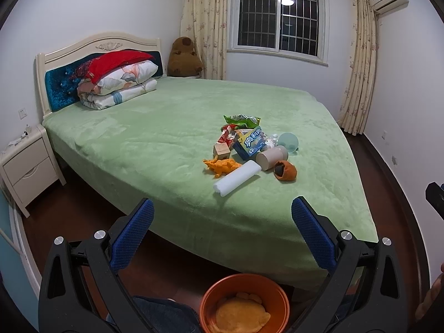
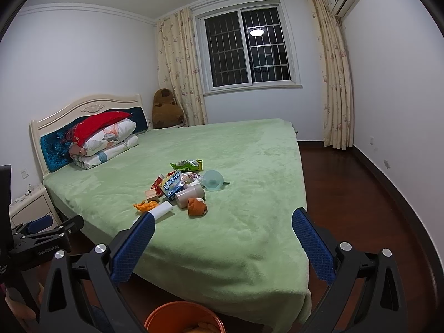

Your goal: Collect trash

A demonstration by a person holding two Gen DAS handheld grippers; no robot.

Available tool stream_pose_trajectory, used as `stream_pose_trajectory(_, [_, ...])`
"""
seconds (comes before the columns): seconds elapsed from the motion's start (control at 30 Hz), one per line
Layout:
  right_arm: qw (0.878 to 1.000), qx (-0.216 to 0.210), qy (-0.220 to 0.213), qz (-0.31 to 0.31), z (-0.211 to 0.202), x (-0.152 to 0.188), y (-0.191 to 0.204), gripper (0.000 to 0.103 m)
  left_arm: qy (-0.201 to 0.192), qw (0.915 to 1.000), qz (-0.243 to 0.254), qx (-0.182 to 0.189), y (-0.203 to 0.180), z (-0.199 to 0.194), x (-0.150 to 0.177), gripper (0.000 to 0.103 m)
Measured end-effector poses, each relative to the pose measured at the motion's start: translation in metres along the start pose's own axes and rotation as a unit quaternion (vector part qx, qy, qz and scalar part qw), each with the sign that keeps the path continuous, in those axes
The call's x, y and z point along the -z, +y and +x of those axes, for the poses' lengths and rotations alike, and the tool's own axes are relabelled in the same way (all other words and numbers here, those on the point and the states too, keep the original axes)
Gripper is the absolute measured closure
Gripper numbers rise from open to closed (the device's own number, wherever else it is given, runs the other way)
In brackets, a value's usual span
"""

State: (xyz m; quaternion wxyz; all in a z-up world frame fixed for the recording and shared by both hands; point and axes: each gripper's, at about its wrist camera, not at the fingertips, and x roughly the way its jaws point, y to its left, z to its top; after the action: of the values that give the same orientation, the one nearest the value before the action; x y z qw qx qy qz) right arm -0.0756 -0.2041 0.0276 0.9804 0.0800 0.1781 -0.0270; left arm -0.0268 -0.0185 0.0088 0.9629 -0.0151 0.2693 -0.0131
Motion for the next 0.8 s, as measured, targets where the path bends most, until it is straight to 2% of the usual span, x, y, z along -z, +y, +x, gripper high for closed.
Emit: stream_pose_trajectory(0.8, [1.000, -0.010, -0.003, -0.005, -0.003, 0.003, 0.010, 0.005, -0.005, 1.0000, -0.006, 0.001, 0.002, -0.008, 0.009, 0.006])
